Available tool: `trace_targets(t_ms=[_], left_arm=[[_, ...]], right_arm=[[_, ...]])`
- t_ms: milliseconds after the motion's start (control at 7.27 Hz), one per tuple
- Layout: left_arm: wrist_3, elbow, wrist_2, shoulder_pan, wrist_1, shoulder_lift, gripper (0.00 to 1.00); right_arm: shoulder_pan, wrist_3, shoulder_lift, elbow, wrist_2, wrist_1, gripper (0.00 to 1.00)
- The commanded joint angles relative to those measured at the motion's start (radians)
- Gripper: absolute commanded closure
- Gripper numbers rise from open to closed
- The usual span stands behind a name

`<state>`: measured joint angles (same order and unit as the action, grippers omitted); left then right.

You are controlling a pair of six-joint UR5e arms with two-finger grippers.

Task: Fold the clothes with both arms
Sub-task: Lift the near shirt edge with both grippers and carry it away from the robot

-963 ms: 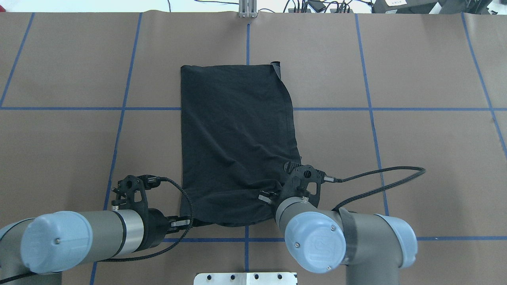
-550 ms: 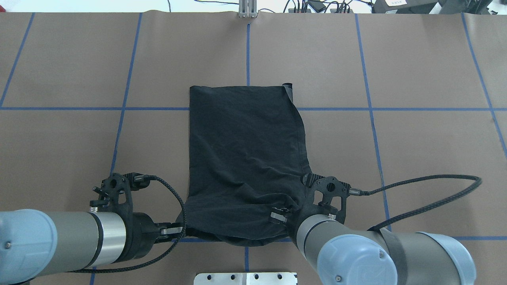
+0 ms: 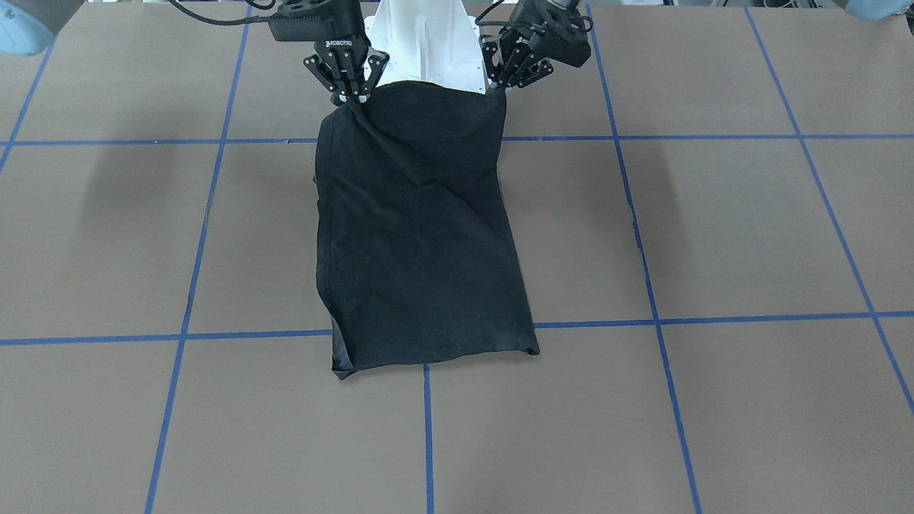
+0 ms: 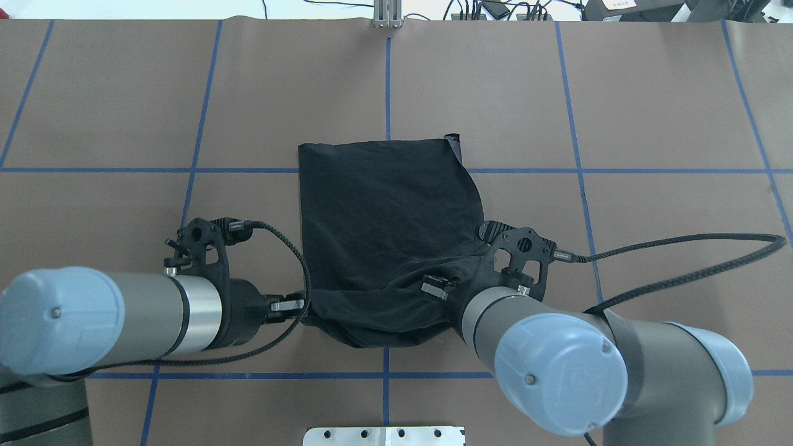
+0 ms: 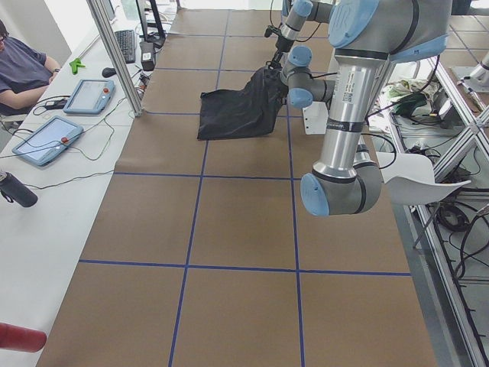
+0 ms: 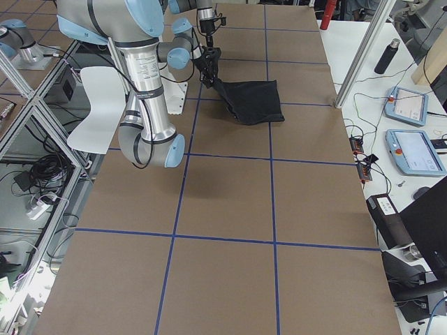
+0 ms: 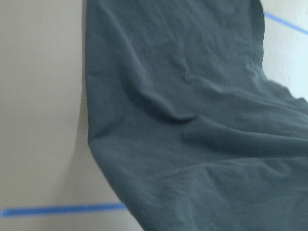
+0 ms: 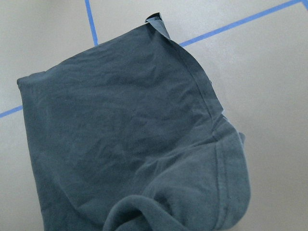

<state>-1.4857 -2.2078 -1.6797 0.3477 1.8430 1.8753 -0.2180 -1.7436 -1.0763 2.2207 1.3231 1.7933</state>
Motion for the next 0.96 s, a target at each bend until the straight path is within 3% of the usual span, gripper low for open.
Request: trace_targets(t_ms=[0, 413, 825], left_arm=[[0.103, 0.086, -0.069, 0.139, -0.065, 0.100, 1.00], [0.191, 0.289, -0.080, 0.252, -0.090, 0.253, 1.00], [0.287, 0.520, -0.075, 0.313, -0.073, 0.344, 1.00]], right_arm=[[-0.091, 0.004, 0.082, -0.108, 0.040, -0.002, 1.00], [-0.223, 0.074, 0.175, -0.247, 0.121, -0.012, 1.00], [-0.313, 0.110, 0.292, -0.468, 0.153, -0.041, 1.00]])
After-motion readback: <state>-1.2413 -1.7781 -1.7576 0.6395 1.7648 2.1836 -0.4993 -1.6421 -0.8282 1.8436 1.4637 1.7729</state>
